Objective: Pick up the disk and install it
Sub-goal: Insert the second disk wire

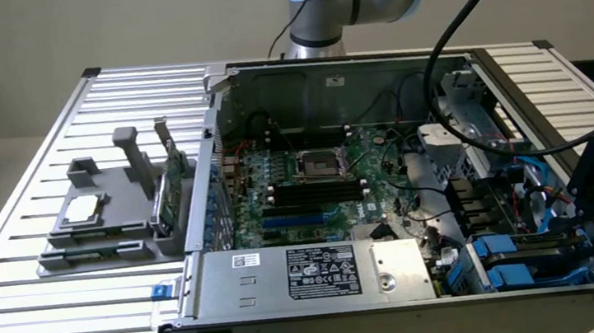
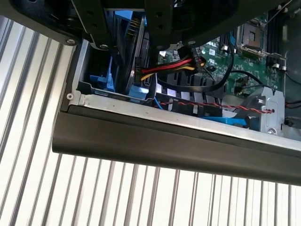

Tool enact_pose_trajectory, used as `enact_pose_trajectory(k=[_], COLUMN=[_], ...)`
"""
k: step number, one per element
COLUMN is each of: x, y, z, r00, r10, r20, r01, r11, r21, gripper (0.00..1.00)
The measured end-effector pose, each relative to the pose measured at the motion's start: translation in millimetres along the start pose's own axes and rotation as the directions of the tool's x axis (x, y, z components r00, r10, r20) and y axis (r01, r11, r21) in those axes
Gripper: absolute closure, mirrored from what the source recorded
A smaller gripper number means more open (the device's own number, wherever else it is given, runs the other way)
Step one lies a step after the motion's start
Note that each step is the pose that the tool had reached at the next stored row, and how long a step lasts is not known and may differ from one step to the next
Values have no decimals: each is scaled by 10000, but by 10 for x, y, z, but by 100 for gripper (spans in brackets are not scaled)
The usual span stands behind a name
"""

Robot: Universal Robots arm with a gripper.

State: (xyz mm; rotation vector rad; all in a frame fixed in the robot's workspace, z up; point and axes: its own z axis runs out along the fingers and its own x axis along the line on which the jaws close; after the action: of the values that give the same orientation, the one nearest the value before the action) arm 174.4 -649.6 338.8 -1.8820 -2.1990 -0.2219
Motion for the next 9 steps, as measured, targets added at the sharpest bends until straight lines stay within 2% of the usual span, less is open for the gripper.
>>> enact_pose_trajectory(k=[9], x=[-6], y=[1], z=[20], r00=[10000], r10=[60], r20=[27], r01=[-60], r11=[10000], r21=[-37], gripper=[67])
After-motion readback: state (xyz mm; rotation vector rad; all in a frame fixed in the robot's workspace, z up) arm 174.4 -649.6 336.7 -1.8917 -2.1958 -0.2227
